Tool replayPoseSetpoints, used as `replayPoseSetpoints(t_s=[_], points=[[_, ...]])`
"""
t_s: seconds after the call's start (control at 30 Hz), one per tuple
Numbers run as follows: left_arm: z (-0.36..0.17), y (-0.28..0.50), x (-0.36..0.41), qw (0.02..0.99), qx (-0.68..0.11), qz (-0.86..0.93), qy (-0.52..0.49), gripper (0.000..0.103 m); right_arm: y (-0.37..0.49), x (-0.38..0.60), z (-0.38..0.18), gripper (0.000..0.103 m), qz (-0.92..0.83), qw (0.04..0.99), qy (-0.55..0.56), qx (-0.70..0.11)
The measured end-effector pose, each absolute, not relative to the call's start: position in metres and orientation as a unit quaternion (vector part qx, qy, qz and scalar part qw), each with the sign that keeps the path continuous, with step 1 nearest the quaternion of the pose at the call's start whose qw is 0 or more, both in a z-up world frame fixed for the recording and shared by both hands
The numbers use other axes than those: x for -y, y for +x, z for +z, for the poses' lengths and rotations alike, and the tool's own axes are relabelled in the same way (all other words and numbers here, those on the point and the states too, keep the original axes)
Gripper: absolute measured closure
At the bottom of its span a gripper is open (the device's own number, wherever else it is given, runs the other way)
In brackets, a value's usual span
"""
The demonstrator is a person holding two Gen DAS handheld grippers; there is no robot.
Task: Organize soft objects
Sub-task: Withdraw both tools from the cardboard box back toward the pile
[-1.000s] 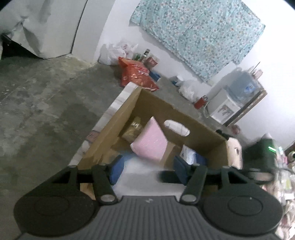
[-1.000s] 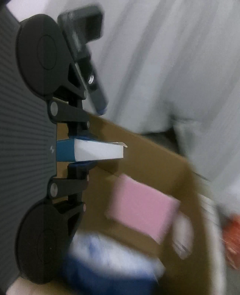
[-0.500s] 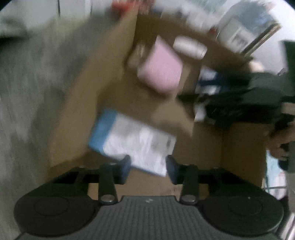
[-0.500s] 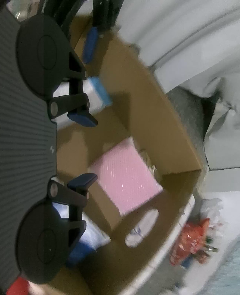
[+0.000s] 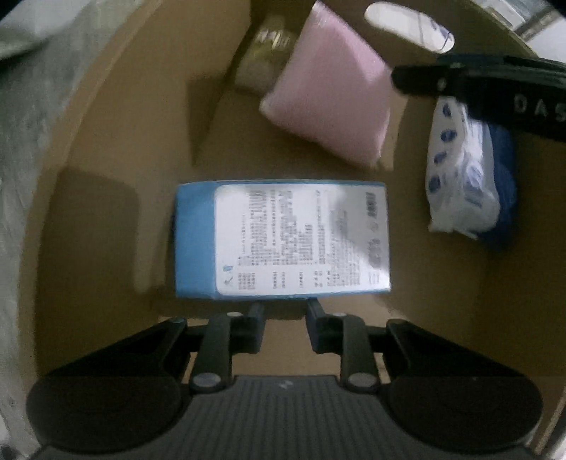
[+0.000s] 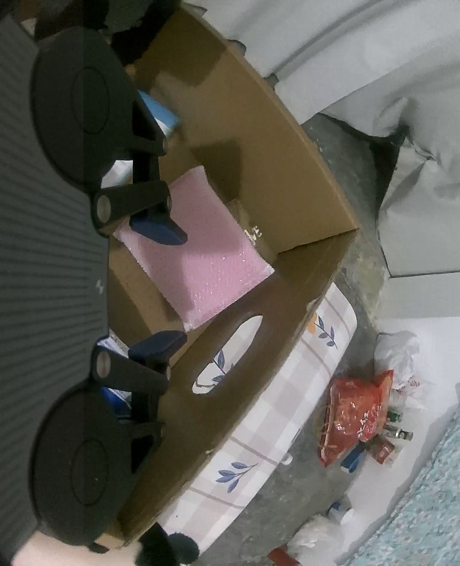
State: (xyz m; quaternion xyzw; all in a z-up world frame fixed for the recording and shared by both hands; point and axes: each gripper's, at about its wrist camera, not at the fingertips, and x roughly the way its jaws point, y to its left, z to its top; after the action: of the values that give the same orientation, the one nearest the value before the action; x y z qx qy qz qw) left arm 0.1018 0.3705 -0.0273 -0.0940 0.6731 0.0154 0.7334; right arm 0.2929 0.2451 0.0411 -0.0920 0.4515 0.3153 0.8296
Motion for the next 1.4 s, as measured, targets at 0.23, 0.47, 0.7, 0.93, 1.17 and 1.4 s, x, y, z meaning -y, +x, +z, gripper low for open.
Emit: replayPoseSetpoints(t_s=[0.23,0.47,0.7,0.93,1.17,1.4], points=[[-0.002,0.105,-0.363,0.768,-0.641,0.010,-0.017,0.047,0.298,-0.236,0.043,0.050,0.297,0.847,-0.066,-0.435],[0.046,0.114,-0.355,0.867,-0.499,0.013,0.010,0.016,0.304,-0.208,0.058,0.050,0.278,0.864,-0.026,-0.420],[0.010,0.153,-0.345,0.874,-0.486,0.009,-0.013,0.098,0.302,-0.191,0.057,0.050,0.282,0.862,-0.014,-0.422],[-0.007,0.161,-0.345,0.856,-0.512,-0.026,-0.071,0.094,0.299,-0.186,0.055,0.050,0.289,0.860,-0.005,-0.421],[0.022,0.141,-0.339,0.846,-0.532,-0.005,-0.034,0.056,0.293,-0.178,0.056,0.050,0.294,0.863,0.007,-0.411],[0.019,0.087,-0.337,0.804,-0.595,-0.001,-0.004,0.055,0.272,-0.172,0.066,0.050,0.315,0.863,0.029,-0.394]])
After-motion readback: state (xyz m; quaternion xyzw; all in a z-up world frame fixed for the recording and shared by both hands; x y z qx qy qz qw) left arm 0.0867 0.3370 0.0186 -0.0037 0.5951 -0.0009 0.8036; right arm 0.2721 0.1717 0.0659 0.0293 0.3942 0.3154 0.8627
